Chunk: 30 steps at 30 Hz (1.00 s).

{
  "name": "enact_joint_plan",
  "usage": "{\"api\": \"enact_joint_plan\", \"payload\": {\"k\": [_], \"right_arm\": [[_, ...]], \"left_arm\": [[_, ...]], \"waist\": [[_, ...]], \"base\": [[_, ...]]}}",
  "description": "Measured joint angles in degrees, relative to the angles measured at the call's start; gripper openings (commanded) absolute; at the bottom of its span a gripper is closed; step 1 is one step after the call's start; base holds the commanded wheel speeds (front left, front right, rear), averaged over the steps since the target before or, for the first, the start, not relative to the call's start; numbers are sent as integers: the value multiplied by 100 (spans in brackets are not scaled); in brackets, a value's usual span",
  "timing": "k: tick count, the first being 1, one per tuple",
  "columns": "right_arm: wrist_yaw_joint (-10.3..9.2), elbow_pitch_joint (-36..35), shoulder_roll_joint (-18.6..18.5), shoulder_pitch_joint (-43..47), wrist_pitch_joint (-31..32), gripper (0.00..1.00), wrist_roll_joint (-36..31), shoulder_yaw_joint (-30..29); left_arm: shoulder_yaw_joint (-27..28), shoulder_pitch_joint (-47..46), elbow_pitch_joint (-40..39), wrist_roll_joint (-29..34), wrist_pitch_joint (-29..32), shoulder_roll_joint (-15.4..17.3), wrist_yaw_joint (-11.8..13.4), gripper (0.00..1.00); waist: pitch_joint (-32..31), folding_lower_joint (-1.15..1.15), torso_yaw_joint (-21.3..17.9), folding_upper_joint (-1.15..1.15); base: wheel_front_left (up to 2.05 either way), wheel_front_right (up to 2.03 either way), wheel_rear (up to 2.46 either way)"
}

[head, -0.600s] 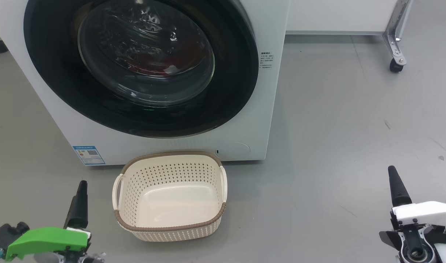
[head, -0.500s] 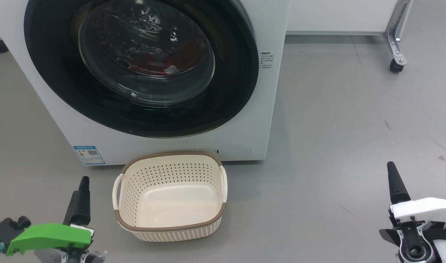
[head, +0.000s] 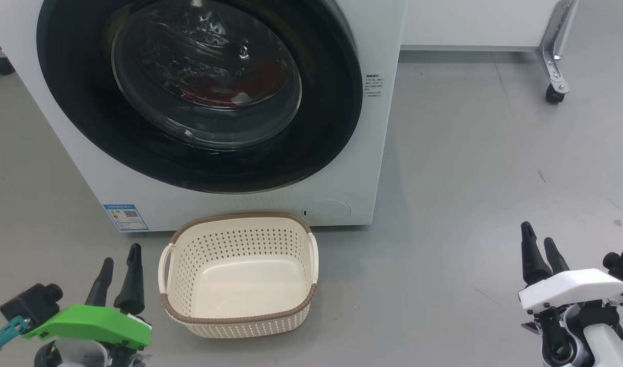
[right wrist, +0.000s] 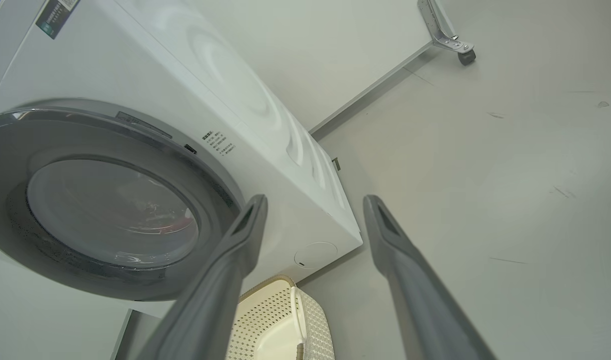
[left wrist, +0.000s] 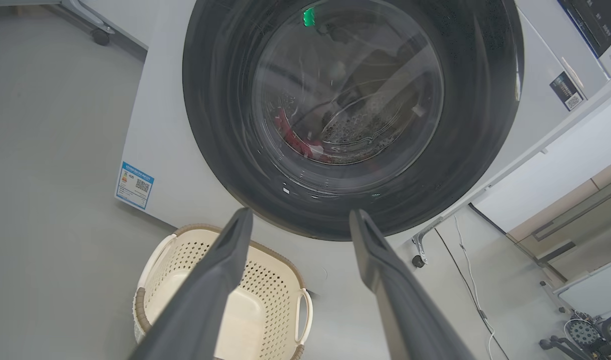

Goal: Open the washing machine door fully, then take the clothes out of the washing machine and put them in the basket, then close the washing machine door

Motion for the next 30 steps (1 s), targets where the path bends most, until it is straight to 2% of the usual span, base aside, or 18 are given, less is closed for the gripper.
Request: {"api": "enact_joint_plan", "payload": {"k": [13, 30], "right_arm": [[-189, 130, 0, -54, -249, 100, -1007, 502], [-298, 243, -12, -192, -557, 100, -2093, 895]], "left_arm": [[-432, -26, -12, 1109, -265, 85, 264, 100], [-793, -27, 70, 2130, -579, 116, 501, 100]], "waist": [[-59, 0, 3, 0], [-94, 0, -13, 0]], "base": [[0, 0, 0], [0, 0, 0]]}}
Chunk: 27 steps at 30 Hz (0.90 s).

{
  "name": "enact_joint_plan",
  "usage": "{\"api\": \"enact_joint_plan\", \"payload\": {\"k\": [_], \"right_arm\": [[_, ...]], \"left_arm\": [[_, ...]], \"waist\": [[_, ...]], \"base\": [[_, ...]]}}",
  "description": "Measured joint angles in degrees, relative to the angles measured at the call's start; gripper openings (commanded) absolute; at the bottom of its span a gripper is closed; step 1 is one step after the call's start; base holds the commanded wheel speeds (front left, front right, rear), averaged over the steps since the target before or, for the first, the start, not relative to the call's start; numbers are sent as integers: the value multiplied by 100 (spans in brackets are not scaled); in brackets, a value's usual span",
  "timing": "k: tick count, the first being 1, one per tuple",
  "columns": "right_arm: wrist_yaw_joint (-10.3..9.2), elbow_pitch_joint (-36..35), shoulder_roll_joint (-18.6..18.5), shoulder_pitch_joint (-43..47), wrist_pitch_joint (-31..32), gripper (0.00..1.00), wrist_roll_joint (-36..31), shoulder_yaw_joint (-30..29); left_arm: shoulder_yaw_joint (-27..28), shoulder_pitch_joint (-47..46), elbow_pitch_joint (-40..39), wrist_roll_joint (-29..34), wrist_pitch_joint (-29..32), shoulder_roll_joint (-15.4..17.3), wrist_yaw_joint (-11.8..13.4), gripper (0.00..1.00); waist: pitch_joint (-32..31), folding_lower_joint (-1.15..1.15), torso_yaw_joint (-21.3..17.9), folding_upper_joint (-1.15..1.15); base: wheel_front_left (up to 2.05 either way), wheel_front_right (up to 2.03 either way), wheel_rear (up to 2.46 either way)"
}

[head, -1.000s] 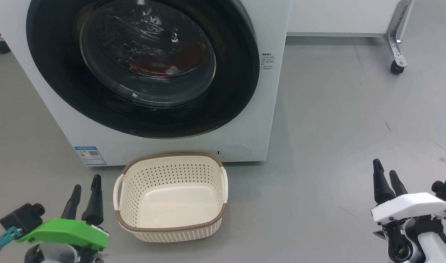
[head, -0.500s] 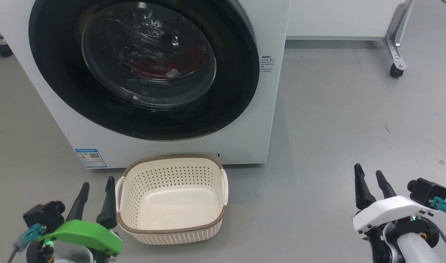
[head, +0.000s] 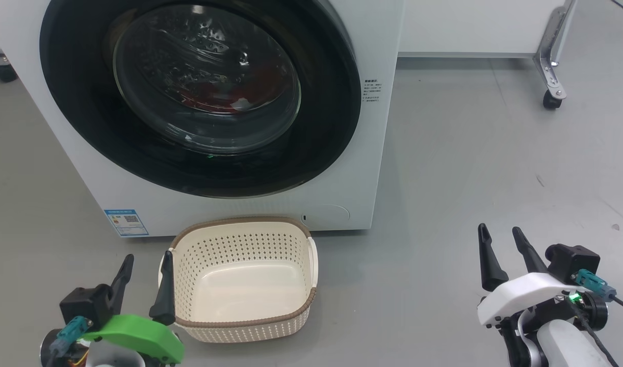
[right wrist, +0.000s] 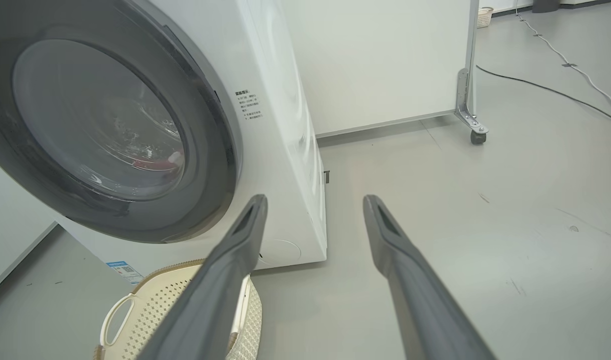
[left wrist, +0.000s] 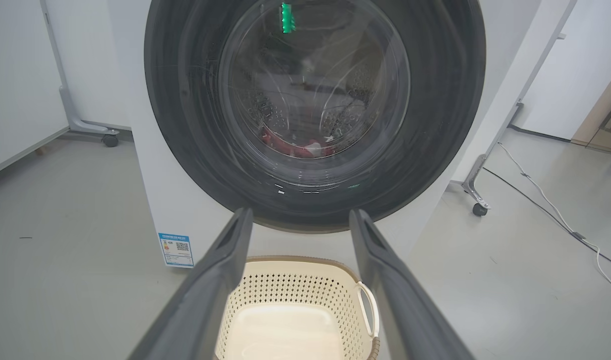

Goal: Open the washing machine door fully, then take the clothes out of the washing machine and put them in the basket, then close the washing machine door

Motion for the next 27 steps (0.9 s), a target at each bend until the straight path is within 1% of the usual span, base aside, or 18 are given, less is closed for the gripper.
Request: {"api": "enact_joint_plan", "payload": {"k": [3, 12, 13, 21, 27], "right_arm": [[-36, 32, -1, -32, -63, 100, -182, 71], [-53, 153, 1, -34, -249, 100, -711, 241], [-87, 164, 0, -34, -255, 100, -759, 255], [-147, 237, 13, -61, -410, 100, -1241, 348], [-153, 297, 47, -74, -428, 100, -1270, 304]], "left_arm": [[-64, -1, 20, 159, -59, 1, 49, 100], [-202, -11, 141, 646, -236, 0, 160, 100], [-200, -12, 149, 698, -255, -4, 196, 100], [-269, -40, 205, 1099, -359, -8, 302, 100], [-256, -94, 278, 1124, -358, -23, 350, 100]], "waist": [[-1, 0, -4, 0], [-7, 0, -2, 0], [-8, 0, 0, 0], [-4, 0, 7, 0], [4, 0, 4, 0]], "base": [[0, 0, 0], [0, 0, 0], [0, 0, 0], [0, 0, 0], [0, 0, 0]]}}
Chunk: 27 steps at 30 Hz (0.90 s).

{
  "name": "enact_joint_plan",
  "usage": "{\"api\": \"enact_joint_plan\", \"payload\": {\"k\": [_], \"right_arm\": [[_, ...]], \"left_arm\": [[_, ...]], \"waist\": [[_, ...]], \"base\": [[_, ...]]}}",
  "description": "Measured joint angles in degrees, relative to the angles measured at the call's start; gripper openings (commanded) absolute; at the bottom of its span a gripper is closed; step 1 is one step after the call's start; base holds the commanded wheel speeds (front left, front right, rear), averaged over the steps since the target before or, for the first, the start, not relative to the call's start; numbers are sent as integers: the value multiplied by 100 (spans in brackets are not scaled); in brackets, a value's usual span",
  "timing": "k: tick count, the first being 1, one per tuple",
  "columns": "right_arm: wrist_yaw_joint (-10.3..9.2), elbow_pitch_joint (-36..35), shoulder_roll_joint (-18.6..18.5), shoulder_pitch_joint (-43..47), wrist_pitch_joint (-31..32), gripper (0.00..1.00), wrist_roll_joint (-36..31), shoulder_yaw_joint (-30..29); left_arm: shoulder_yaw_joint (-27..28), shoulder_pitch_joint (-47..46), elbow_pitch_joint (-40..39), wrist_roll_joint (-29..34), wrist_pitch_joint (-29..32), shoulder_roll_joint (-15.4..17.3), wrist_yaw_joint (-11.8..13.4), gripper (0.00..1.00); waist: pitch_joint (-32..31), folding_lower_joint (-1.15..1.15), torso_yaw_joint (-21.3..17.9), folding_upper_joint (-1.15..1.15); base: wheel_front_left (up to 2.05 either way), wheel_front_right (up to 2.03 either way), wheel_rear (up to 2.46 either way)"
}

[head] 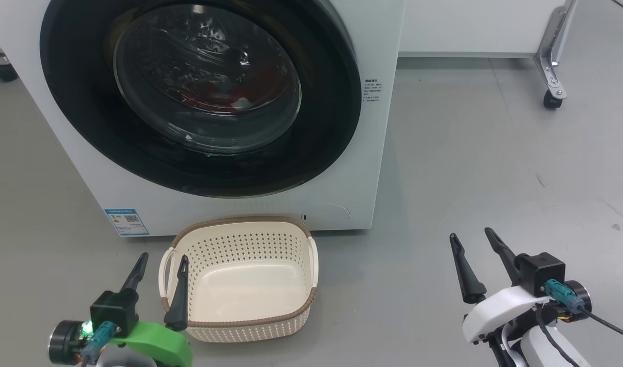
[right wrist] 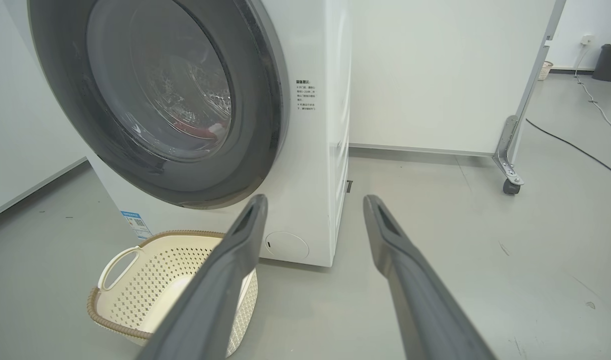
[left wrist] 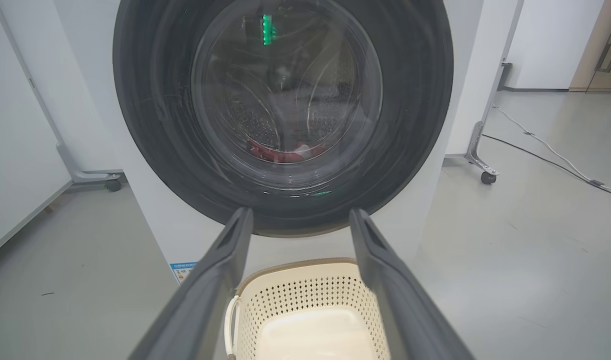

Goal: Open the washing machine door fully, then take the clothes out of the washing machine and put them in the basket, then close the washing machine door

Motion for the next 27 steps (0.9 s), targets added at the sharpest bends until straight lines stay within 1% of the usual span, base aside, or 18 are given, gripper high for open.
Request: {"api": "enact_joint_plan", "payload": {"k": [2, 22, 23, 24, 27], "right_arm": [[-42, 13, 10, 0, 0, 100, 0, -26], [-41, 43, 98, 0, 0, 100, -35, -162], [-40, 45, 103, 0, 0, 97, -35, -162], [-38, 59, 114, 0, 0, 1, -35, -166], [-35, 78, 121, 0, 0, 0, -35, -178]], "left_arm": [[4, -1, 32, 1, 0, -3, 3, 100], [8, -9, 130, 21, 5, -25, 54, 100], [7, -12, 133, 23, 5, -26, 54, 100], [5, -20, 143, 45, 5, -27, 54, 100], [0, -24, 149, 71, 5, -31, 54, 100]], "waist": [[1, 0, -1, 0], [25, 0, -3, 0], [26, 0, -3, 0], [27, 0, -3, 0], [28, 0, -3, 0]], "base": [[0, 0, 0], [0, 0, 0], [0, 0, 0], [0, 0, 0], [0, 0, 0]]}}
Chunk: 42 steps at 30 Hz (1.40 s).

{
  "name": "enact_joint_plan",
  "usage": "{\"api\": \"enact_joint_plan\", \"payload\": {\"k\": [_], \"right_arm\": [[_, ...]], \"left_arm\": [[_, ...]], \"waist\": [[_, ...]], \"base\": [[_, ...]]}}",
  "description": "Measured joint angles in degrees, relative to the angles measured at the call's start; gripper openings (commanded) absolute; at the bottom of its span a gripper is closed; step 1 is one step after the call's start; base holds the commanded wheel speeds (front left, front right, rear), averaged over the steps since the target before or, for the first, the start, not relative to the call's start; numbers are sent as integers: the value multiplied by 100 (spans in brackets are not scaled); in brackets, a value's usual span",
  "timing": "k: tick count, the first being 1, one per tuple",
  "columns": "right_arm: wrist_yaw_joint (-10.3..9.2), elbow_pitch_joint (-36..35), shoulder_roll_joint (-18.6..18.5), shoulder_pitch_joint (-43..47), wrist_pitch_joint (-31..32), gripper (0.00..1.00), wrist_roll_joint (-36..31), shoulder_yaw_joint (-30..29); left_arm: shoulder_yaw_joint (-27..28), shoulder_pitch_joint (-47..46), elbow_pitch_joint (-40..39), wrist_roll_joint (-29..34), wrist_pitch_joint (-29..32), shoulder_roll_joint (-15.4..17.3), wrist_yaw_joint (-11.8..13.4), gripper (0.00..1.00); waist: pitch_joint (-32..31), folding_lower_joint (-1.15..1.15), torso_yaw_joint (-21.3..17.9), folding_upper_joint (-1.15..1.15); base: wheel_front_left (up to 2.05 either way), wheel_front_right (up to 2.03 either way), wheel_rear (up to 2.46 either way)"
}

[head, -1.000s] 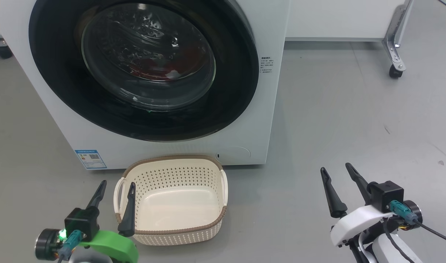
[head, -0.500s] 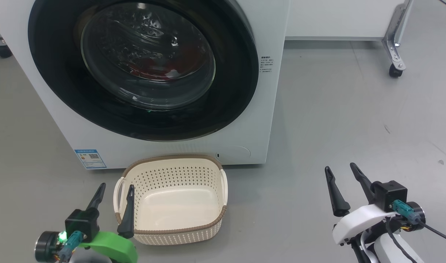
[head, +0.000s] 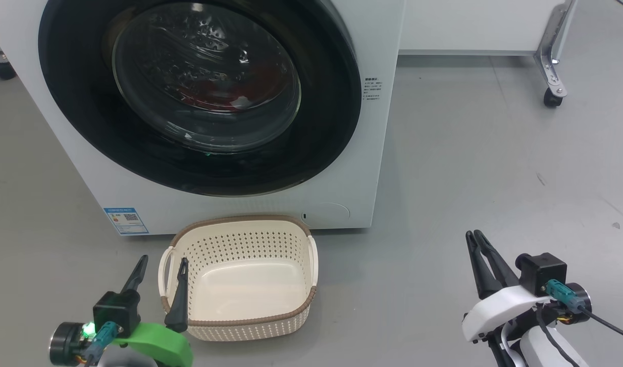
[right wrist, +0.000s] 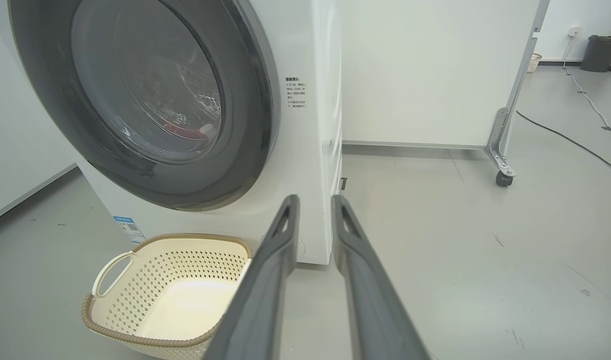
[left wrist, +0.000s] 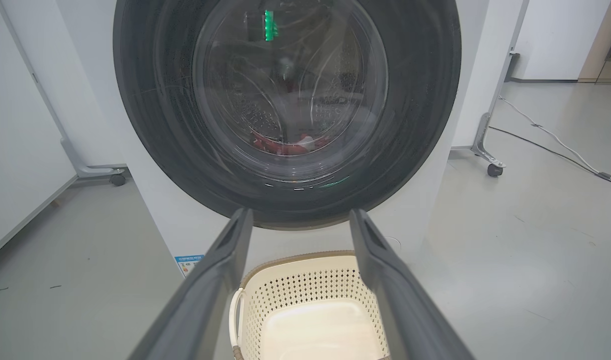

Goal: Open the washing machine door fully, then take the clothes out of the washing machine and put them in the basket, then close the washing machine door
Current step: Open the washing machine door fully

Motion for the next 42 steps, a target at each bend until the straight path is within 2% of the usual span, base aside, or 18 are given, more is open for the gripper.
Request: {"api": "enact_joint_plan", "payload": {"k": [5, 14, 20, 24, 26, 31, 42], "right_arm": [[4, 7, 3, 0, 0, 0, 0, -19], [132, 20, 35, -46, 0, 0, 24, -94], [294, 57, 258, -77, 0, 0, 520, -294], [467, 65, 442, -84, 19, 0, 1359, -632], [488, 66, 458, -97, 55, 0, 1593, -716], [610, 68, 531, -325, 349, 0, 2659, -1010], [656, 85, 505, -926, 1428, 0, 5303, -1444]], "left_arm": [[0, -8, 1, 1, 0, -5, 16, 100], [9, -71, -3, 8, 0, -48, 16, 100], [15, -71, -3, 11, 0, -46, 19, 100], [15, -88, -64, 18, 0, -47, 35, 100], [15, -106, -73, 18, 0, -46, 35, 100], [16, -202, -148, 44, -1, -45, 36, 100], [-14, -441, -422, 57, -5, -46, 37, 100]], "waist": [[3, 0, 3, 0], [22, 0, 27, 0], [52, 0, 50, 0], [123, 0, 69, 0], [150, 0, 76, 0], [305, 0, 110, 0], [729, 0, 208, 0]], "base": [[0, 0, 0], [0, 0, 0], [0, 0, 0], [0, 0, 0], [0, 0, 0], [0, 0, 0], [0, 0, 0]]}}
